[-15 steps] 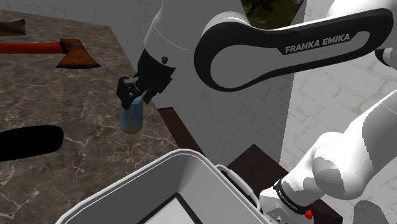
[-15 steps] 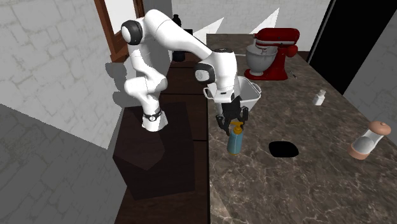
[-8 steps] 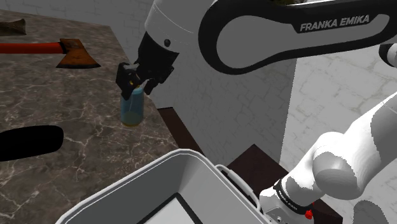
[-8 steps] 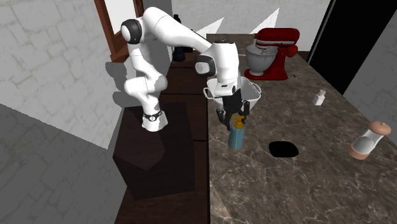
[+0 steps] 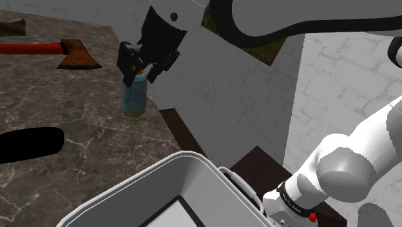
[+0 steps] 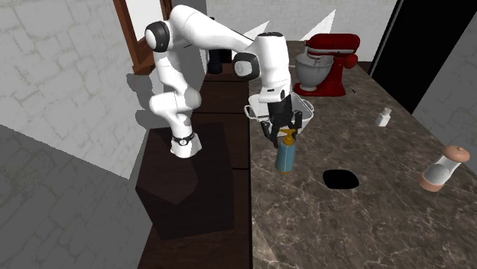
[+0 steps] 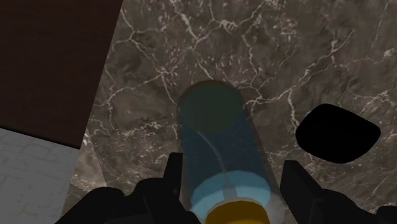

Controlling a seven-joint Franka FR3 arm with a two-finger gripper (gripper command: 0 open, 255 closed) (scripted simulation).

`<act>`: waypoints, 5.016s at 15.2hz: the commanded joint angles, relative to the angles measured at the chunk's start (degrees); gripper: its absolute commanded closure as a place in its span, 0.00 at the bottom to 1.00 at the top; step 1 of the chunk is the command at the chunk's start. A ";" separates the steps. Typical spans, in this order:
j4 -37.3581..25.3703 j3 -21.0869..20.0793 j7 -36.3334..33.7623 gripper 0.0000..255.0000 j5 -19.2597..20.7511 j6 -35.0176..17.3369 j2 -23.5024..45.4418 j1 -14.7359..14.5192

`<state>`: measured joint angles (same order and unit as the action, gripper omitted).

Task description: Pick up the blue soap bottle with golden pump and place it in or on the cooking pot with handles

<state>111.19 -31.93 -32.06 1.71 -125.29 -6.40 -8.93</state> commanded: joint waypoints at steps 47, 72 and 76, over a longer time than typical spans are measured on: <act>-12.68 -12.60 -20.78 1.00 -7.81 28.65 -19.04 -9.47; 3.90 -15.12 -23.94 1.00 -11.52 16.73 -24.69 -13.15; 3.90 -15.12 -23.94 1.00 -11.52 16.73 -24.69 -13.14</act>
<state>115.09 -47.06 -55.99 -9.81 -108.56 -31.08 -22.08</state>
